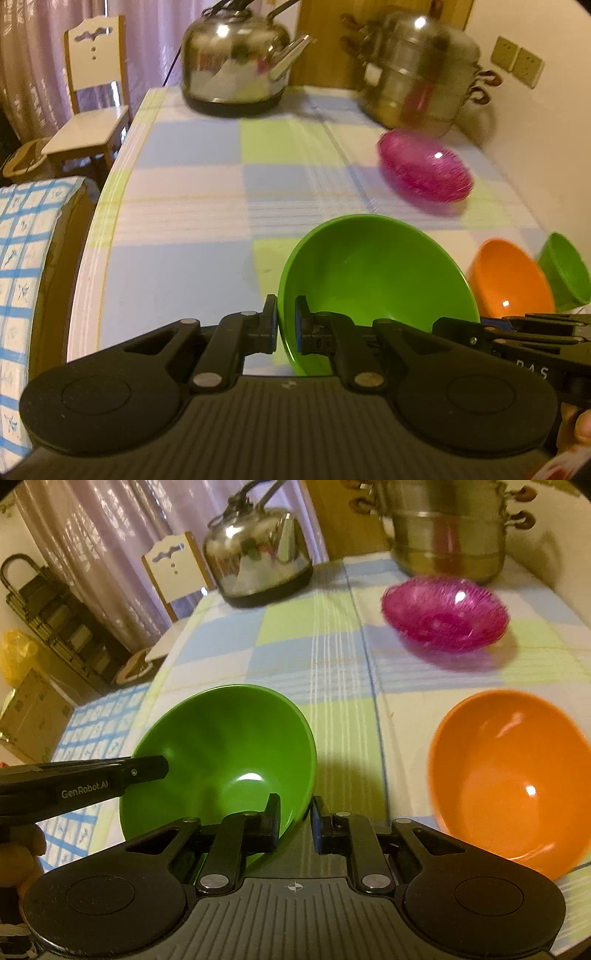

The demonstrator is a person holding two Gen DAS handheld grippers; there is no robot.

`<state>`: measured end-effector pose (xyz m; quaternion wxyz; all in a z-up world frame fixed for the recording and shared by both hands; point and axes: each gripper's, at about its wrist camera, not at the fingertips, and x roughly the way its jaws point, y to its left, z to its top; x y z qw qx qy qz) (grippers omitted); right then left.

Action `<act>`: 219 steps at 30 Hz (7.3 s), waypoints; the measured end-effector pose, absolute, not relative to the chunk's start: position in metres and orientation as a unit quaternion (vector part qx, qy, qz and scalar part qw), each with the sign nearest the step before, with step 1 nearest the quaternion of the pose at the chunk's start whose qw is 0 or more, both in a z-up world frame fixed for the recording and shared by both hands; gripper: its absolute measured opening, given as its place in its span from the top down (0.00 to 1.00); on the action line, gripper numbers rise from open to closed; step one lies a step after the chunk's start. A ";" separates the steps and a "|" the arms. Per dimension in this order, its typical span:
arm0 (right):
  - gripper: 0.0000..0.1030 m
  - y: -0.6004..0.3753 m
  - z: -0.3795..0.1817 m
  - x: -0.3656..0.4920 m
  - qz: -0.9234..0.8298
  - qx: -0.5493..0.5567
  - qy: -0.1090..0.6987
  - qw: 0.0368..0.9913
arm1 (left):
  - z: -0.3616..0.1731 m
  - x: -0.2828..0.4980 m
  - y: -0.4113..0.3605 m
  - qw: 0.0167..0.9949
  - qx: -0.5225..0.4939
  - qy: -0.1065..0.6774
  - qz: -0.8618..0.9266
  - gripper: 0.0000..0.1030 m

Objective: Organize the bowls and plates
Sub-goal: 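Close both tools on the rim of the large green bowl, then lift the large green bowl with both tools over the orange bowl, then lower the green bowl into the orange bowl and open both tools, then move both tools toward the small green bowl by the wall, then close both tools on the rim of the small green bowl, then carry the small green bowl with both tools over the nested bowls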

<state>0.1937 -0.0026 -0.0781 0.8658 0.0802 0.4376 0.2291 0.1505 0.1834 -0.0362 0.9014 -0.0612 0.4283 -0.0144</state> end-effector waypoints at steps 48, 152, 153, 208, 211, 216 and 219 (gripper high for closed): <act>0.84 -0.164 -0.081 0.202 0.079 0.073 0.408 0.907 | -0.056 0.212 0.000 0.893 -0.004 0.431 -0.132 0.93; 0.37 -0.393 -0.060 0.129 -0.029 0.224 0.333 0.916 | -0.032 0.133 -0.176 0.894 -0.119 0.408 -0.141 0.29; 0.37 -0.397 -0.061 0.130 -0.030 0.227 0.333 0.915 | -0.035 0.136 -0.178 0.895 -0.119 0.408 -0.138 0.30; 0.90 -0.387 -0.116 0.250 0.043 0.148 0.402 0.902 | -0.098 0.207 -0.208 0.891 -0.158 0.422 -0.059 0.83; 0.90 -0.389 -0.113 0.243 0.038 0.148 0.401 0.903 | -0.092 0.204 -0.209 0.892 -0.155 0.418 -0.068 0.83; 0.90 -0.393 -0.102 0.229 0.026 0.152 0.395 0.906 | -0.078 0.197 -0.208 0.893 -0.162 0.411 -0.086 0.83; 0.90 -0.394 -0.088 0.218 0.022 0.155 0.386 0.909 | -0.063 0.188 -0.206 0.896 -0.162 0.402 -0.094 0.83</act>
